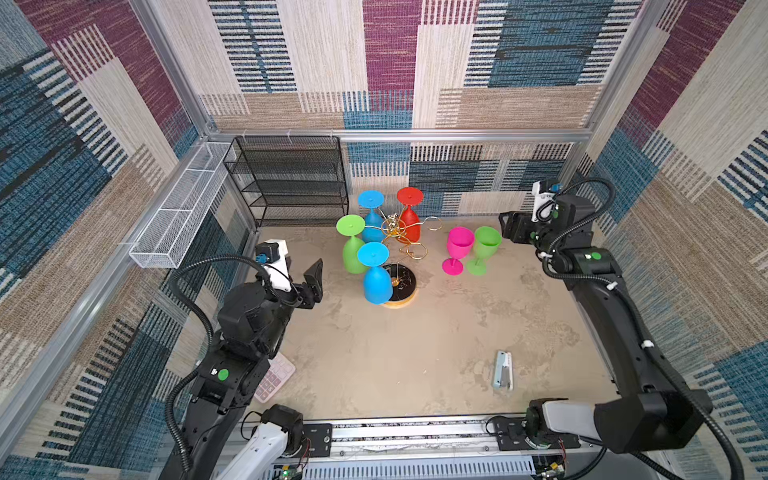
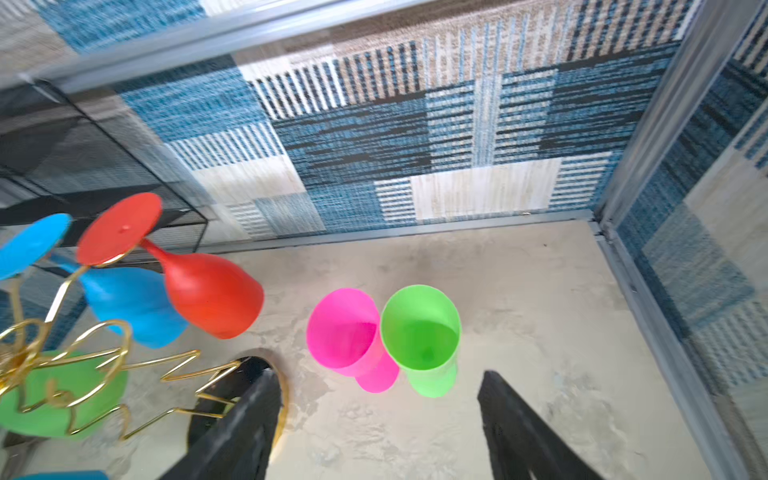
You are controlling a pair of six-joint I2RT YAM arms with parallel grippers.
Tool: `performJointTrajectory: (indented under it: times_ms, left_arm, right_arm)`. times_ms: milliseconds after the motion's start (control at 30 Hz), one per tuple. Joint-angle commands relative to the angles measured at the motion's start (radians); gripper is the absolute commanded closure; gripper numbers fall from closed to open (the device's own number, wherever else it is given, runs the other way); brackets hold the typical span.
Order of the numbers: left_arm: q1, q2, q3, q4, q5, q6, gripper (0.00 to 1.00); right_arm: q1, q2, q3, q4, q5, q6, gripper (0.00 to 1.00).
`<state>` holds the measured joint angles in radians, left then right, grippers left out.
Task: Take the wine glass off the wine glass rack
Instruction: 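Open the right gripper off the green glass while the left arm moves toward the rack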
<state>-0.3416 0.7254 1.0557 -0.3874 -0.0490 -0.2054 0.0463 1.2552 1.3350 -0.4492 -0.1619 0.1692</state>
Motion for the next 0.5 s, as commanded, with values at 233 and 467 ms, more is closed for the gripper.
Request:
performJointTrajectory:
  times_ms: [233, 467]
  left_arm:
    - [0.01, 0.168, 0.193, -0.275, 0.531, -0.263, 0.41]
    - [0.049, 0.181, 0.126, -0.137, 0.637, -0.417, 0.5]
  right_arm:
    - [0.002, -0.098, -0.145, 0.193, -0.174, 0.065, 0.11]
    - [0.003, -0.129, -0.199, 0.229, -0.212, 0.071, 0.08]
